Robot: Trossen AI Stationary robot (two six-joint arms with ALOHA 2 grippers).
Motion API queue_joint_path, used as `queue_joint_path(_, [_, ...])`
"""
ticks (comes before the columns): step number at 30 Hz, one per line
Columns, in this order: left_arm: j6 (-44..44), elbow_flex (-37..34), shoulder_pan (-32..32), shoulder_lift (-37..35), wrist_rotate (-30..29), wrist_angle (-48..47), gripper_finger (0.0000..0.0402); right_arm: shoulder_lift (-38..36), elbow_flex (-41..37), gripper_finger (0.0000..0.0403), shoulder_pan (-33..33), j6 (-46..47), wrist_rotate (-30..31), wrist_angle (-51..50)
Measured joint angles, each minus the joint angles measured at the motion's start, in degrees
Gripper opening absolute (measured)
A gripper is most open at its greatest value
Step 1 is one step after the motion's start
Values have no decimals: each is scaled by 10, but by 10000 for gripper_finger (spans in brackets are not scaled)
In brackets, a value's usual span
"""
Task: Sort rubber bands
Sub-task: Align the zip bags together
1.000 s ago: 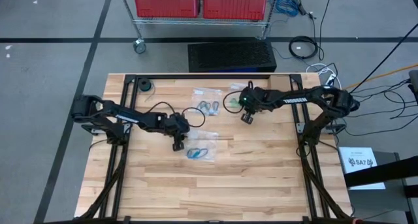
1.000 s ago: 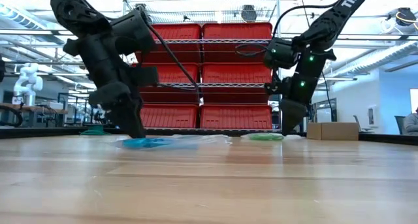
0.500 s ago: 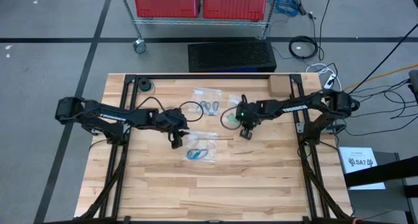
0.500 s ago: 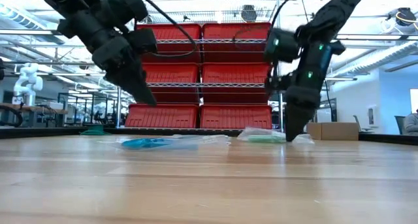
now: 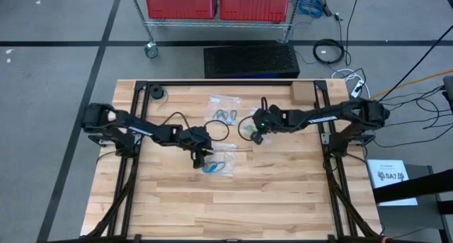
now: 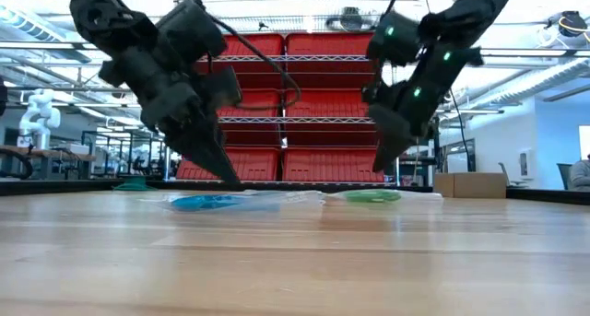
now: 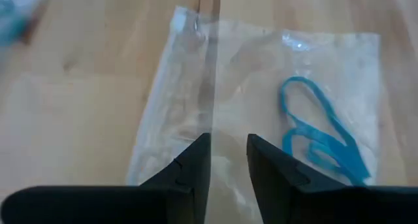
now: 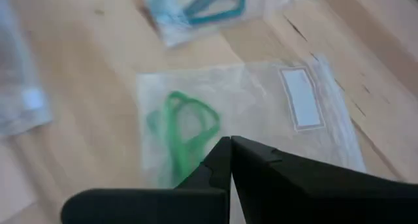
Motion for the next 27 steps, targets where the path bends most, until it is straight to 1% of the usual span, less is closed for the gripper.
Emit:
queue_joint_path(3, [-13,0,-1,35,0,22,92,36,0,0,-19,10,1,29])
queue_joint_path(6, [-14,1,-1,63,-5,20,70,74,0,0,-26,8,0,44])
queue_joint_path(9, [-14,5,-1,68,-22,-2,44,100,0,0,-23,8,-8,42])
queue_joint_path(10, [-14,5,-1,66,-23,-11,36,102,0,0,-17,9,-21,44])
queue_joint_path(14, [-14,3,-6,37,-25,-58,7,98,0,0,25,15,-43,42])
queue_joint_path(18, [-14,-1,-11,-8,-56,-125,8,85,0,0,69,48,-73,38])
queue_joint_path(22, [-15,0,-16,-52,-105,-182,9,84,-1,0,115,86,-78,46])
queue_joint_path(25, [-15,-1,-19,-66,-118,-194,9,84,-1,0,140,100,-77,70])
queue_joint_path(27, [-15,0,-20,-68,-118,-178,10,84,-1,0,150,100,-76,94])
